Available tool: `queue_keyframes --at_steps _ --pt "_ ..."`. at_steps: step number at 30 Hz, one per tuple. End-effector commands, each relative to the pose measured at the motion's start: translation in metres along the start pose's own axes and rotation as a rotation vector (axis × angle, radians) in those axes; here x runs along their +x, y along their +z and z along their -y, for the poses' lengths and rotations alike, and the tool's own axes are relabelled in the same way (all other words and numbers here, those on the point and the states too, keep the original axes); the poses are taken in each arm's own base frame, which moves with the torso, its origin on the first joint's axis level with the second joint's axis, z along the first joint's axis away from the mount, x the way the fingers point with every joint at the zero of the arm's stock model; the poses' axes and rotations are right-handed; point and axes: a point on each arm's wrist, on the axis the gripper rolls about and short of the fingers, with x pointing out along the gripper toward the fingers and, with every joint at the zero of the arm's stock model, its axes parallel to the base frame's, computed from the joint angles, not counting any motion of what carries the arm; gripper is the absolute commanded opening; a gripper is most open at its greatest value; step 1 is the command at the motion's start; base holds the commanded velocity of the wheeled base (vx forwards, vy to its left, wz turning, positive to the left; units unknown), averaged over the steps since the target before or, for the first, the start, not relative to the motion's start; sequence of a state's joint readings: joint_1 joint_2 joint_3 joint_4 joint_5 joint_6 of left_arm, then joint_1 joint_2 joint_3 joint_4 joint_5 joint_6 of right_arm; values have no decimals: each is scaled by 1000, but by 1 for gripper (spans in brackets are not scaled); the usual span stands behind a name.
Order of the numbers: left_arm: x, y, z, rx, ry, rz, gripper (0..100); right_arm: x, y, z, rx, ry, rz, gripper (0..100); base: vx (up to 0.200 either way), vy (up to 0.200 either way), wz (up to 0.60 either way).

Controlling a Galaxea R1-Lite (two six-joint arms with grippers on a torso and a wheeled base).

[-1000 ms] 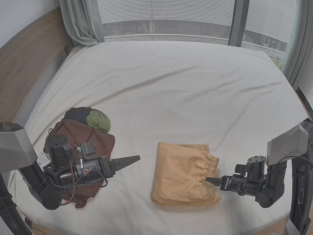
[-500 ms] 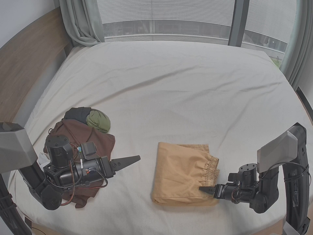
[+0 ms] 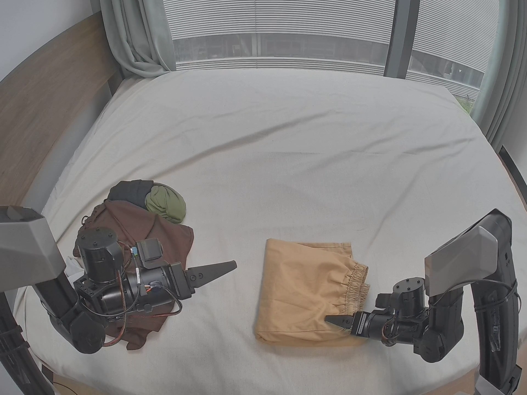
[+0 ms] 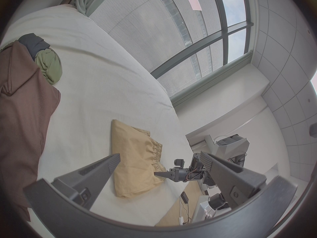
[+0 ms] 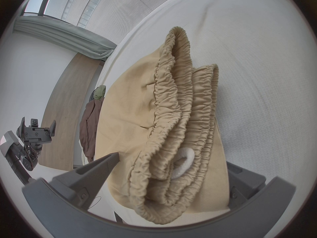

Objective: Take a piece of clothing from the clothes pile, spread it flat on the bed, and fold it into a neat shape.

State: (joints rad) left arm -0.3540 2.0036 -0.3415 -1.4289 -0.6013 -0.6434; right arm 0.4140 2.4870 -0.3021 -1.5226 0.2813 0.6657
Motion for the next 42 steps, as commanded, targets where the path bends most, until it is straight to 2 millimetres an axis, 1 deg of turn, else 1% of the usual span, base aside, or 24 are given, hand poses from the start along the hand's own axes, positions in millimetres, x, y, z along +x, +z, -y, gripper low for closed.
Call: queue_keyframes --at_steps 1,3,4,13,18,21,22,24,25,26,28,34,35,37,42 --pt "0 -1 -1 -3 2 -3 100 0 0 -1 -2 3 0 100 0 0 0" --pt "0 -1 -1 -3 2 -3 100 0 0 0 -2 1 -2 100 0 0 0" --pt "0 -1 -1 -4 3 -2 100 0 -1 0 -2 1 -3 0 0 0 0" --pt "0 -1 -1 -3 4 0 100 -1 -1 0 -2 2 -4 0 0 0 0" --pt "0 1 -1 1 1 6 100 -1 3 -3 -10 44 0 0 0 0 0" --pt "0 2 0 4 -4 10 100 -6 10 -11 -22 77 22 0 0 0 0" --pt "0 2 0 7 -5 14 100 -12 16 -19 -34 117 38 0 0 0 0" --pt "0 2 0 8 -7 16 100 -19 22 -26 -47 158 52 0 0 0 0" --pt "0 2 0 8 -7 16 100 -19 22 -26 -47 158 52 0 0 0 0" --pt "0 3 0 10 1 24 100 -26 31 -34 -62 198 80 0 0 0 0" --pt "0 4 -1 16 4 27 100 -32 37 -40 -74 227 104 0 0 0 0" --pt "0 4 -1 30 3 26 100 -40 46 -50 -95 270 137 0 0 0 0" --pt "0 4 -1 31 3 27 100 -43 49 -57 -112 295 155 0 0 0 0" --pt "0 4 0 32 2 28 100 -44 50 -59 -116 303 160 0 0 0 0" --pt "0 5 0 33 0 30 100 -56 59 -72 -144 380 177 0 0 0 0"
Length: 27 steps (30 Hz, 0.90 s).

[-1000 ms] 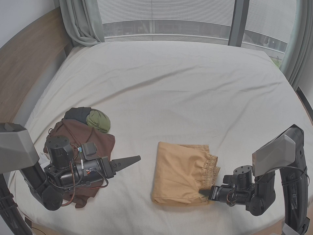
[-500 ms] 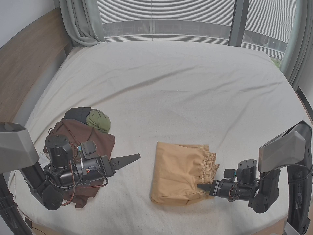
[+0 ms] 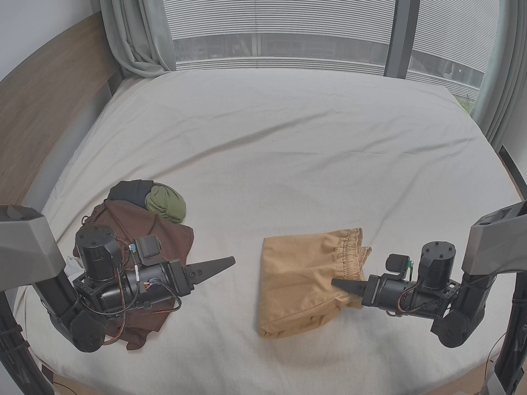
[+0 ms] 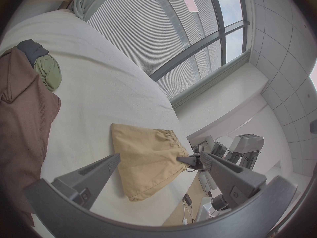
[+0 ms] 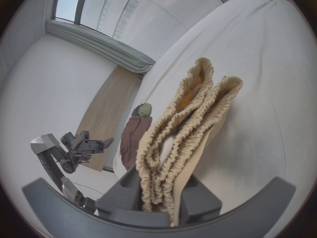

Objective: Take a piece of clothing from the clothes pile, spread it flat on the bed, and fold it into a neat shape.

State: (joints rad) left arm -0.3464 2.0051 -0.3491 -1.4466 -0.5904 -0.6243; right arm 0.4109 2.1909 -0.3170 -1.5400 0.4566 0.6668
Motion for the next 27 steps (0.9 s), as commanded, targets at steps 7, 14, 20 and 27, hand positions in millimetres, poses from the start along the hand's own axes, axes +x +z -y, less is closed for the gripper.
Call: queue_keyframes --at_steps 7,14,20,27 --pt "1 2 1 6 -6 7 100 -2 20 -32 -68 127 58 0 0 0 0" --pt "0 3 2 9 -7 12 100 5 33 -43 -86 166 86 0 0 0 0" --pt "1 3 1 9 -7 12 100 9 54 -56 -78 193 119 0 0 0 0" --pt "-2 5 -1 7 1 21 100 20 77 -64 -74 195 134 0 0 0 0"
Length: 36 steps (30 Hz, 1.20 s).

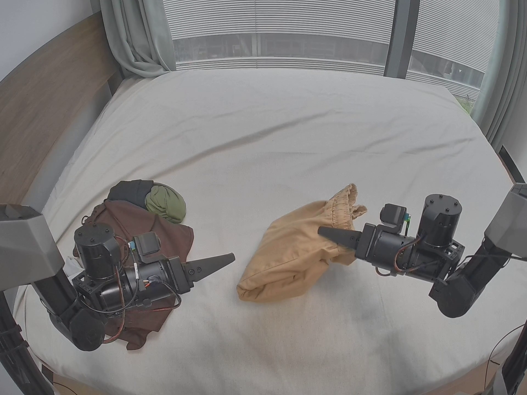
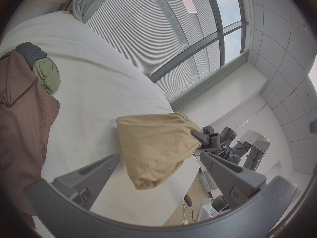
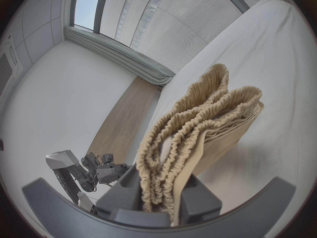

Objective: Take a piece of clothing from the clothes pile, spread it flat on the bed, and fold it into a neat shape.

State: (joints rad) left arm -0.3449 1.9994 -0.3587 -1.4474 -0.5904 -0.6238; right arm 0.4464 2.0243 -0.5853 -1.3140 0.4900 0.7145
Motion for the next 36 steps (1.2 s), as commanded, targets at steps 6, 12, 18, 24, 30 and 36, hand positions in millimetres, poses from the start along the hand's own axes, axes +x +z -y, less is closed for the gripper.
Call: queue_keyframes --at_steps 6,12,18,24,30,36 --pt "-6 5 -6 -6 26 23 100 19 39 -13 -28 29 53 0 0 0 0" --pt "-7 6 -8 -8 31 25 100 37 60 -17 -29 31 53 0 0 0 0" --pt "-8 6 -9 -9 36 27 100 56 69 -11 -22 22 43 0 0 0 0" --pt "-8 7 -9 -6 34 32 100 75 64 7 -10 5 26 0 0 0 0" --pt "-8 7 -10 -8 36 31 100 84 54 30 7 -31 2 0 0 0 0" --pt "-8 7 -9 -7 35 31 100 87 59 29 3 -27 9 0 0 0 0"
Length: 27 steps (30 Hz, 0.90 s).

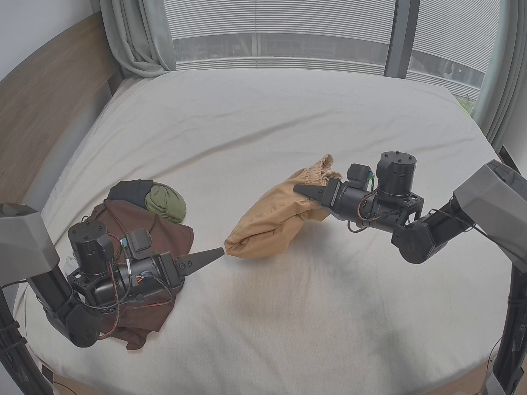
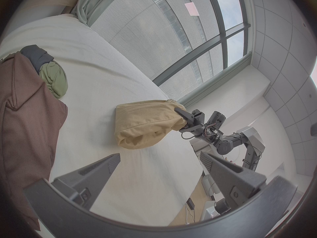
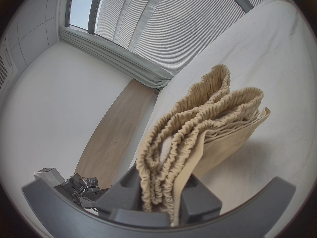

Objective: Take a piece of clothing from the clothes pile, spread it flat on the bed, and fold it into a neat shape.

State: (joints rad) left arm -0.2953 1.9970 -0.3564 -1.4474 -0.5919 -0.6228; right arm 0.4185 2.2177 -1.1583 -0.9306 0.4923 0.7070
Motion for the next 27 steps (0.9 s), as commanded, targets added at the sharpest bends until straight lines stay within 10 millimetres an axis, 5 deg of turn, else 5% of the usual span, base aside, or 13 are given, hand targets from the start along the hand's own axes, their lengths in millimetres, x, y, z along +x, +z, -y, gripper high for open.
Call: queue_keyframes --at_steps 1,19,27 --pt "0 0 0 0 -1 -1 100 5 0 4 5 -6 -5 0 0 0 0" --pt "-2 2 -2 1 3 8 100 32 46 -14 -36 45 56 0 0 0 0" --pt "-2 0 -2 0 0 1 100 59 21 21 -15 19 19 0 0 0 0"
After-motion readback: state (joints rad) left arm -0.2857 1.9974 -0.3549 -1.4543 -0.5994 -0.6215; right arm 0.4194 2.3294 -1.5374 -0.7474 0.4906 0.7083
